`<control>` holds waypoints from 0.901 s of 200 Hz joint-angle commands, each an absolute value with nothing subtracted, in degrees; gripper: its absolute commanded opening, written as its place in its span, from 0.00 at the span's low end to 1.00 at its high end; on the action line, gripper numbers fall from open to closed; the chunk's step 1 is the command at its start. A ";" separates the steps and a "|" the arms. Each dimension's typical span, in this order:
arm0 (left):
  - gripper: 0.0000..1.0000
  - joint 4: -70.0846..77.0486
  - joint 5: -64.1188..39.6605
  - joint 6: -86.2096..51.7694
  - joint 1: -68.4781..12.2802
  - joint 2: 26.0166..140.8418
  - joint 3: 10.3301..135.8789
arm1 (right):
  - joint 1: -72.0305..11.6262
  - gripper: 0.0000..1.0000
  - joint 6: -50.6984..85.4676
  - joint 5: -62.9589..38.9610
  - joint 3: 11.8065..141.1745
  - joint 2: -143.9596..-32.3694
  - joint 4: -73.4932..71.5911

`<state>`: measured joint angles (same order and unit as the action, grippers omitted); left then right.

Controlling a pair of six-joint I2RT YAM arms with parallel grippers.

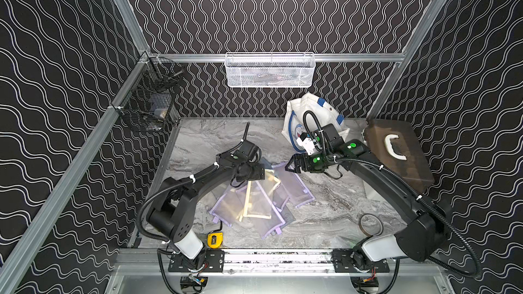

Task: Put the pencil pouch into the canvas bag
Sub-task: Move the pencil pouches to the center of the board, then pick up the pencil pouch.

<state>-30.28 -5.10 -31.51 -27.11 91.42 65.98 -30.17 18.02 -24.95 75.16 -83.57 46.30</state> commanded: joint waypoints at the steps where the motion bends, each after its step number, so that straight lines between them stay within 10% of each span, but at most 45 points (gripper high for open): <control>1: 0.85 -34.50 -7.25 -30.96 -28.07 88.61 67.30 | -30.20 0.94 22.70 -27.56 70.49 -83.84 39.75; 180: 0.70 6.59 -21.28 -53.88 -36.56 103.71 57.58 | -15.72 0.83 24.86 -35.93 53.28 -98.89 24.39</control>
